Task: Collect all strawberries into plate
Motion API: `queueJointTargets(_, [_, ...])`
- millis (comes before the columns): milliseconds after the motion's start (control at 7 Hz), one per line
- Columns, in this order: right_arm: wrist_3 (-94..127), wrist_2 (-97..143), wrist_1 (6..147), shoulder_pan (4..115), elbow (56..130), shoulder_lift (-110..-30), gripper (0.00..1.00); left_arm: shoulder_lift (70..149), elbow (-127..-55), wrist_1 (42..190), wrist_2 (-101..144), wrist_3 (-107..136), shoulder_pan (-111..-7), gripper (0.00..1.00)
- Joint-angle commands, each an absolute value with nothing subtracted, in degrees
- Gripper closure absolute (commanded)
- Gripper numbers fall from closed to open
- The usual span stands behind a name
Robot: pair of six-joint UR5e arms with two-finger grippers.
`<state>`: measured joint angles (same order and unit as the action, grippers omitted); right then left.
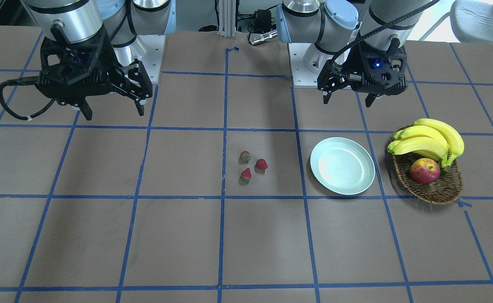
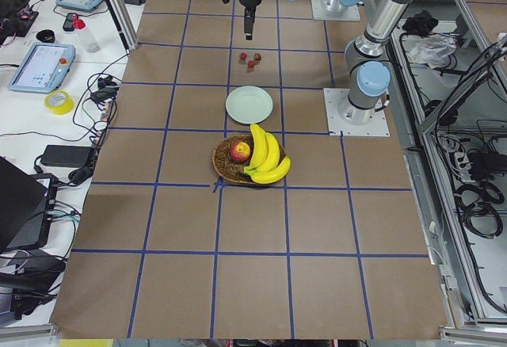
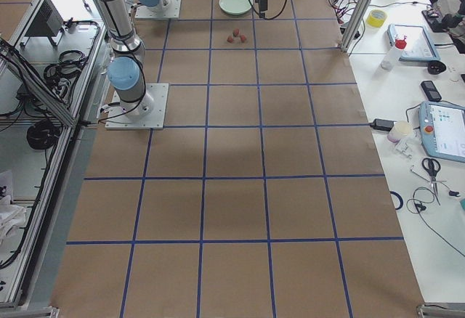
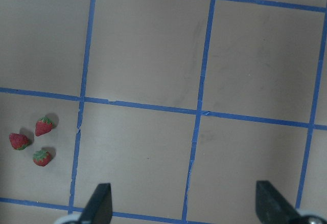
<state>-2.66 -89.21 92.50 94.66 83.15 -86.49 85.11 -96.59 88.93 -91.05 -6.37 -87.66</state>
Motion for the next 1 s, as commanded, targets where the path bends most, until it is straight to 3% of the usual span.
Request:
queueJointTargets(0, [-2.64,-89.21,92.46,94.66,83.14,-86.48,0.0,85.6,-96.68,88.86,-90.97,-6.33,-87.54,0.0])
queueJointTargets(857, [-2.29,-89.47,92.55,94.48,83.06,-85.87,0.0,90.52,-101.58,82.11,-86.42,-1.7,-89.19,0.0])
